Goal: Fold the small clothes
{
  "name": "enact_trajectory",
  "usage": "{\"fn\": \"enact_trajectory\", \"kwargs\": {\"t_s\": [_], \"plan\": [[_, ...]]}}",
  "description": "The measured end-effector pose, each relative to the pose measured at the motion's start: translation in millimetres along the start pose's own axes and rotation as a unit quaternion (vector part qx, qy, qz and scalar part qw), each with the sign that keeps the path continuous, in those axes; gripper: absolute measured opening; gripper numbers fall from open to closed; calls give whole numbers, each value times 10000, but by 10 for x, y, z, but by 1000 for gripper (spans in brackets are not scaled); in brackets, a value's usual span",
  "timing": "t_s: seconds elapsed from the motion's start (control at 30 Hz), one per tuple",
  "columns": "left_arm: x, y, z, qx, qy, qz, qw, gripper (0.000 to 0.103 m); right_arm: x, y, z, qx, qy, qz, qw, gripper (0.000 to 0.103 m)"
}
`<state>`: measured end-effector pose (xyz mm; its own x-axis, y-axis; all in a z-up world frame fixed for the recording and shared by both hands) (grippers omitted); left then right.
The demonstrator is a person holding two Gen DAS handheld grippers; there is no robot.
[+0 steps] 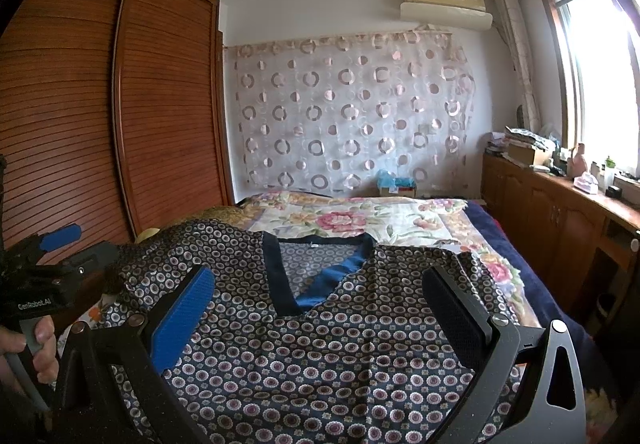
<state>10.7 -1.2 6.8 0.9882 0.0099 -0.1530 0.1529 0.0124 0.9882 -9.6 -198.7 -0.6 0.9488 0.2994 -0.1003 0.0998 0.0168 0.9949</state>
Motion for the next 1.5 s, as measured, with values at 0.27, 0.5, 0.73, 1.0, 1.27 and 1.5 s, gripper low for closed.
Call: {"fn": "enact_trajectory", "kwargs": {"t_s": [0.27,0.5,0.73,1.0,1.27,1.5], "plan": [[-43,9,-6,-15,1,32,10000,103,-17,-1,-1,18,1,4,10000,103],[-44,3,-4,-7,4,33,10000,103,-19,0,-3,12,15,15,10000,103],[-49,9,-1,2,2,44,10000,103,-21,6,0,6,19,31,10000,103],[-77,21,6,23,-5,65,10000,103,-21,6,3,-20,47,68,10000,103],[-84,26,15,25,-2,72,10000,103,-13,-10,5,-25,65,60,10000,103],[-80,4,-10,15,-17,3,10000,103,16,-37,18,-14,106,-5,9999,103]]}}
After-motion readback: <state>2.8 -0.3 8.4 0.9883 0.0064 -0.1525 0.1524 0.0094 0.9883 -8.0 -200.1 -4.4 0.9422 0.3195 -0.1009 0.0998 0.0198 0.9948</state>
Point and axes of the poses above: each gripper's, at about its wrist camera, not at the fingertips, and x roughly the way its jaws point, z to its right, y to its top, the point moved 2 cm from there along x, roughly the way its jaws point, and after that the axes turned 10 degrees about z, right-handed, at the moved point
